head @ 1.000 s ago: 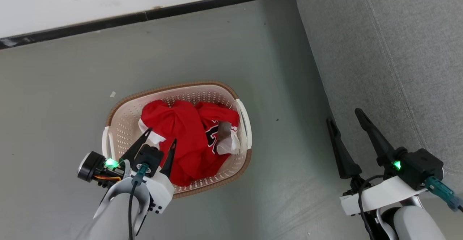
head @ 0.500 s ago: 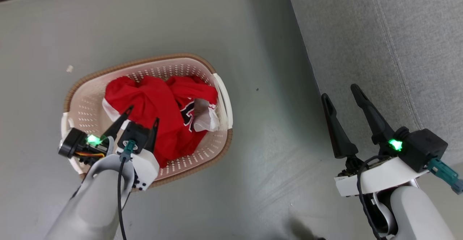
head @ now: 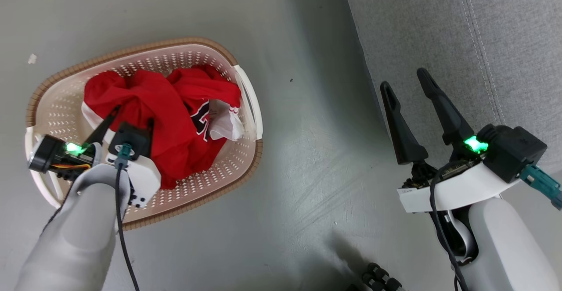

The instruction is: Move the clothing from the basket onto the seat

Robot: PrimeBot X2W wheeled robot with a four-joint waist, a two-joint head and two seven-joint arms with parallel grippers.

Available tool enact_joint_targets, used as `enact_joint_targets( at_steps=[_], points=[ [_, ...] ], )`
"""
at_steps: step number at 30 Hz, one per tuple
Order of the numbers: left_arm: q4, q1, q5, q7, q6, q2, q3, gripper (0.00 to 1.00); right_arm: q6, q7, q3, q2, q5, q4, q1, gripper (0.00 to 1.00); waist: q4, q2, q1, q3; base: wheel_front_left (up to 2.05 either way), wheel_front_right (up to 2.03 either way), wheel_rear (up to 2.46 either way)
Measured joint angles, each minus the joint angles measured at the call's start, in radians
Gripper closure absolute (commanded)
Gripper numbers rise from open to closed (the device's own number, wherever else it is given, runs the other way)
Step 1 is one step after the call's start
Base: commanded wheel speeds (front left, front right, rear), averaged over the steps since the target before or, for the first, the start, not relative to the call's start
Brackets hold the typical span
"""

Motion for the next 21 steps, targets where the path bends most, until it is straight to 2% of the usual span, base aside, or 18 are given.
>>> enact_joint_targets(
  at_steps=[7, 8, 9, 10, 11, 21],
  points=[
    [0.028, -0.037, 0.012, 0.024, 0.026, 0.029, 0.012, 0.0, 0.0, -0.003, 0.018, 0.0, 0.016, 0.002, -0.048, 0.0, -0.018, 0.0, 0.0, 0.038, 0.0, 0.0, 0.0],
    [0.032, -0.041, 0.011, 0.026, 0.026, 0.029, 0.014, 0.02, 0.0, -0.004, 0.021, 0.0, 0.018, 0.002, -0.054, 0.0, -0.021, 0.0, 0.0, 0.044, 0.0, 0.0, 0.0],
    [0.034, -0.044, 0.01, 0.026, 0.025, 0.028, 0.015, 0.51, 0.0, -0.004, 0.022, 0.0, 0.018, 0.003, -0.06, 0.0, -0.023, 0.0, 0.0, 0.049, 0.0, 0.0, 0.0],
    [0.036, -0.046, 0.01, 0.026, 0.025, 0.027, 0.015, 0.82, 0.0, -0.004, 0.023, 0.0, 0.021, 0.003, -0.064, 0.0, -0.026, 0.0, 0.0, 0.054, 0.0, 0.0, 0.0],
    [0.038, -0.048, 0.01, 0.026, 0.025, 0.026, 0.014, 1.0, 0.0, -0.004, 0.024, 0.0, 0.027, 0.003, -0.067, 0.0, -0.028, 0.0, 0.0, 0.058, 0.0, 0.0, 0.0],
    [0.02, -0.069, 0.003, 0.001, 0.007, -0.013, 0.002, 1.0, 0.0, -0.004, 0.009, 0.0, 0.044, 0.023, -0.117, 0.0, -0.036, 0.0, 0.0, 0.069, 0.0, 0.0, 0.0]
  ],
)
